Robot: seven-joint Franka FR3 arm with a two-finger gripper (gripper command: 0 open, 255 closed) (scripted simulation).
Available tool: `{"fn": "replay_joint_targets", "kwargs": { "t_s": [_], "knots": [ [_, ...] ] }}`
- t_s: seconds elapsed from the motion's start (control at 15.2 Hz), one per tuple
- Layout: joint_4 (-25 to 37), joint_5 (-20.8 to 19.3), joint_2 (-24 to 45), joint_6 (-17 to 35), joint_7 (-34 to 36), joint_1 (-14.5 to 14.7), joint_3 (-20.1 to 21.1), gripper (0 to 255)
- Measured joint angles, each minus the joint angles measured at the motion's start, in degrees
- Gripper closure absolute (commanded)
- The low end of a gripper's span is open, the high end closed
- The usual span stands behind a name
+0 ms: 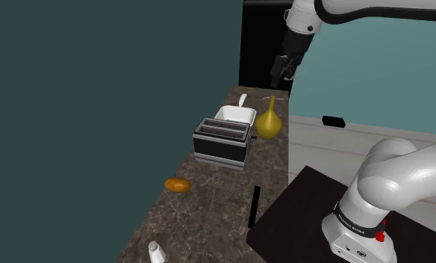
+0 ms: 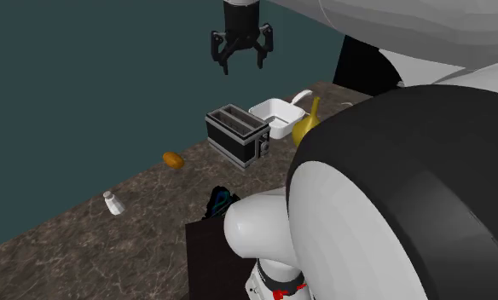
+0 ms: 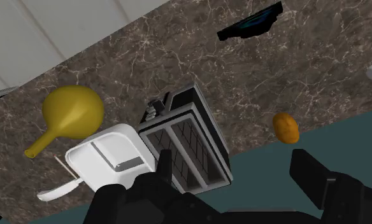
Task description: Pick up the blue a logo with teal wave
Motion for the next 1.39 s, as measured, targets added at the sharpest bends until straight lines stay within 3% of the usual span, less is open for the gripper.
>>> {"fn": "replay_joint_targets", "kwargs": {
  "t_s": [0.2, 0.79, 1.39],
  "knots": [
    [-2.72, 0.44, -0.85, 1.36, 2.39, -0.63, 0.69, 0],
    [-18.93, 5.16, -3.58, 11.09, 20.28, -4.29, 6.72, 0],
    [-31.16, 12.88, 0.89, 24.26, 39.2, -5.96, 15.0, 0]
  ]
}}
